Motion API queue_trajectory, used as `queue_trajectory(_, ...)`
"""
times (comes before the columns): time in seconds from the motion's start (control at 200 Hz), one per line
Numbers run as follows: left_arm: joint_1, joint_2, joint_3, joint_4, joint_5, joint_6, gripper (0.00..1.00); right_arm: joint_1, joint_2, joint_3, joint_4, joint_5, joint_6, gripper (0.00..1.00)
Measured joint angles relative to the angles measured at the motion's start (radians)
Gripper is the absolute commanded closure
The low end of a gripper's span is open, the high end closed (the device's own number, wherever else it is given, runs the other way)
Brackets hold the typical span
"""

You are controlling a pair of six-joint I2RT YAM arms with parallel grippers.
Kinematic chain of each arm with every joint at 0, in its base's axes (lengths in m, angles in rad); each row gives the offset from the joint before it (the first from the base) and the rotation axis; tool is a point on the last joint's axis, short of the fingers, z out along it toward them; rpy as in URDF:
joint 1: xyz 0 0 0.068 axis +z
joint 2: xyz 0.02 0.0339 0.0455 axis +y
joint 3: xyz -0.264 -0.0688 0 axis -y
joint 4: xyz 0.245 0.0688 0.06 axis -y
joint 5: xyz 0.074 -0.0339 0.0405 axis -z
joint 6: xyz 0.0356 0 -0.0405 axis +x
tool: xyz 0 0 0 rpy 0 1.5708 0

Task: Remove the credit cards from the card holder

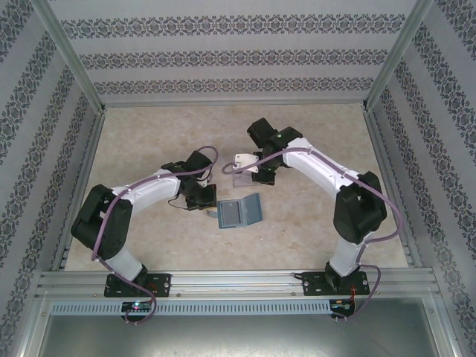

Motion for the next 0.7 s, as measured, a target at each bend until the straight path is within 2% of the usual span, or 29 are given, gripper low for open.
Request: queue_trajectory(0.699,0.000,-0.064,-0.029,-0.003,-0.061,-0.008,0.93,-0.019,0.330,0.488,-0.278,0.017,-0.120,1.00)
